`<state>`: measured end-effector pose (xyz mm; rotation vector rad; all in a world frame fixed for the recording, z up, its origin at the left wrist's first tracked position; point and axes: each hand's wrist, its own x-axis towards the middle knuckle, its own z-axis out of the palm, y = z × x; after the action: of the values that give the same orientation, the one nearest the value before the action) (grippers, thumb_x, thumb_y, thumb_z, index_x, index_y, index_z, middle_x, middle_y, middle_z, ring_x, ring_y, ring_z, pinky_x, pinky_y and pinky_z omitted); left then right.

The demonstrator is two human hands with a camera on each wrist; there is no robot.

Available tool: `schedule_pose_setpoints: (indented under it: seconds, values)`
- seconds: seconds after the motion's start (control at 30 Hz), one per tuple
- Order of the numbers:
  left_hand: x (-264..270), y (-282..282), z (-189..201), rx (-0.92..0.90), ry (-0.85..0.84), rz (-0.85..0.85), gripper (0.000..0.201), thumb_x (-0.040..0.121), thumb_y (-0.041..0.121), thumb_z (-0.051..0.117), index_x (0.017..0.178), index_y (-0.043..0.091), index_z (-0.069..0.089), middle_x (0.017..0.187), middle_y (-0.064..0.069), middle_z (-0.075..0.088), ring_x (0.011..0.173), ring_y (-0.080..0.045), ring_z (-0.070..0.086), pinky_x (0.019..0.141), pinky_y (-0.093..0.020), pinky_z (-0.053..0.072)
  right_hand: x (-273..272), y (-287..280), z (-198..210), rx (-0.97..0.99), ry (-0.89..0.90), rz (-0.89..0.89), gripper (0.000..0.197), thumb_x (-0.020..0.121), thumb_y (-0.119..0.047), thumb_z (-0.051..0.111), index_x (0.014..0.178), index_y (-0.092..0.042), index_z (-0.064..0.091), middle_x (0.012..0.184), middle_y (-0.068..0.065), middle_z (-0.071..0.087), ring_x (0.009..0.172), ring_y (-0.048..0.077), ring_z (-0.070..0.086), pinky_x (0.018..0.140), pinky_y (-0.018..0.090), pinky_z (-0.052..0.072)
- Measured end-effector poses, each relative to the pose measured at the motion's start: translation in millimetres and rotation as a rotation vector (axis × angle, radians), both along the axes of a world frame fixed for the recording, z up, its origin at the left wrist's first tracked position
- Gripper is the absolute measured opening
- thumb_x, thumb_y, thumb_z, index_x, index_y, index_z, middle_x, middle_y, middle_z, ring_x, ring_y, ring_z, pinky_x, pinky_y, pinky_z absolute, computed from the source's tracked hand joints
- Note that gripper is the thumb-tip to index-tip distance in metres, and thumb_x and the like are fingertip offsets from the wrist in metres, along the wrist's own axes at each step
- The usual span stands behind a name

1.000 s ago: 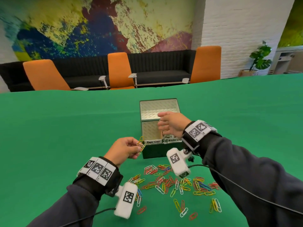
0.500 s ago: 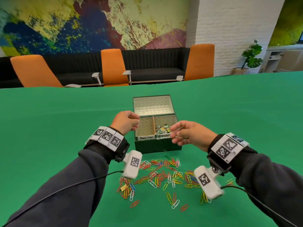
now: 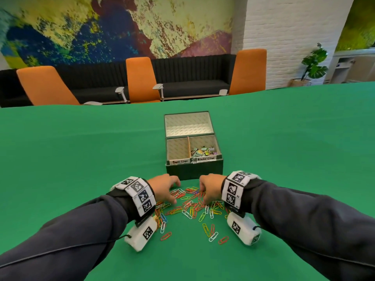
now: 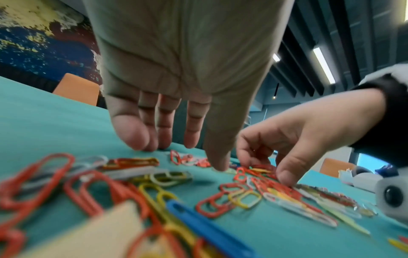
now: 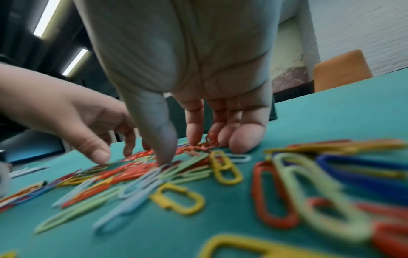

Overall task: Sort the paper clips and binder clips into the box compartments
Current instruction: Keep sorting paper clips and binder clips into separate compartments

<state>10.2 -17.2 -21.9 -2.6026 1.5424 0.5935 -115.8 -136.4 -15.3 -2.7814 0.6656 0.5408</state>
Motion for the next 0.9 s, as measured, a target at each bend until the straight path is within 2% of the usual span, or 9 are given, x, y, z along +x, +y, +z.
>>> schedule_pose_setpoints:
  seconds: [0.13,0.2,0.27,0.33,0.5,0.63,0.8,0.87,0.9]
  values:
    - [-6.1,-12.1,-1.7,0.038,-0.012,-0.030,0.052,0.075,0.028,0.074,0.119,0.015,0.048,0.114,-0.008,0.054,0.093,-0.021,0.055,0.079,-0.030,0.045,3.3,9.3,-5.7,-0.103,0.081,0.137,0.011,0.086,-0.013,0.057,0.095,-0.012,0.051,0.095,0.007,0.052,0.086,0.020,0.048,0.072,0.029,0.040]
    - [-10.9,-18.6,-0.2,0.035,0.041,-0.043,0.037,0.077,0.021,0.072,0.106,0.014,0.050,0.090,-0.001,0.054,0.067,-0.011,0.049,0.057,-0.024,0.040,1.0,8.1,-5.0,-0.126,0.068,0.160,0.007,0.088,-0.010,0.050,0.093,-0.011,0.054,0.092,0.007,0.051,0.084,0.020,0.047,0.070,0.027,0.039]
    - [-15.8,-25.1,1.2,0.037,0.031,-0.077,0.022,0.080,0.015,0.069,0.087,0.019,0.048,0.071,0.007,0.046,0.056,-0.005,0.041,0.048,-0.017,0.035,-5.0,2.8,-1.3,-0.071,0.013,0.115,0.015,0.089,-0.007,0.044,0.093,-0.008,0.057,0.089,0.007,0.052,0.077,0.019,0.048,0.059,0.023,0.042]
    - [-21.0,-30.2,0.8,0.037,-0.019,-0.125,0.023,0.082,0.012,0.065,0.075,0.021,0.045,0.066,0.009,0.043,0.055,-0.004,0.040,0.048,-0.015,0.033,-12.5,-5.9,1.4,0.041,-0.074,0.045,0.015,0.087,-0.002,0.043,0.090,-0.012,0.055,0.083,0.004,0.053,0.060,0.016,0.048,0.042,0.012,0.041]
    - [-26.3,-31.8,-0.3,0.040,-0.048,-0.188,0.019,0.084,0.006,0.054,0.073,0.020,0.045,0.069,0.006,0.046,0.077,-0.017,0.046,0.052,-0.016,0.033,-25.6,-33.0,-0.9,0.384,-0.238,-0.178,0.026,0.087,0.003,0.048,0.104,-0.016,0.056,0.066,0.002,0.057,0.044,0.007,0.056,0.053,0.019,0.050]
    - [-18.8,-26.0,3.6,-0.038,0.089,-0.145,0.010,0.086,0.006,0.049,0.083,0.015,0.051,0.076,0.002,0.052,0.065,-0.012,0.050,0.056,-0.013,0.039,-30.0,-42.5,5.0,0.585,-0.291,-0.249,0.032,0.089,0.010,0.035,0.080,-0.015,0.053,0.067,0.005,0.054,0.048,0.007,0.056,0.048,0.017,0.048]
    - [3.1,-15.5,6.4,-0.213,0.449,0.025,0.016,0.088,0.007,0.052,0.076,0.018,0.050,0.068,0.002,0.054,0.055,-0.006,0.052,0.052,-0.014,0.048,-18.4,-34.5,10.4,0.503,-0.181,-0.157,0.028,0.086,0.004,0.035,0.077,-0.018,0.050,0.072,-0.002,0.051,0.056,0.010,0.046,0.049,0.018,0.040]
    - [9.2,-10.7,7.1,-0.309,0.625,0.112,0.020,0.089,0.002,0.049,0.075,0.017,0.050,0.066,0.001,0.055,0.051,-0.003,0.051,0.051,-0.015,0.047,-12.9,-25.9,12.7,0.362,-0.072,-0.037,0.009,0.089,-0.012,0.049,0.095,-0.018,0.052,0.079,-0.004,0.050,0.065,0.013,0.049,0.060,0.023,0.043]
    - [11.5,-7.7,6.1,-0.364,0.719,0.162,0.022,0.089,-0.001,0.047,0.075,0.015,0.051,0.064,0.001,0.055,0.049,-0.002,0.051,0.049,-0.014,0.046,-10.9,-22.1,10.5,0.292,-0.020,0.018,0.021,0.087,-0.021,0.057,0.107,-0.019,0.050,0.082,-0.006,0.049,0.073,0.015,0.052,0.066,0.027,0.045]
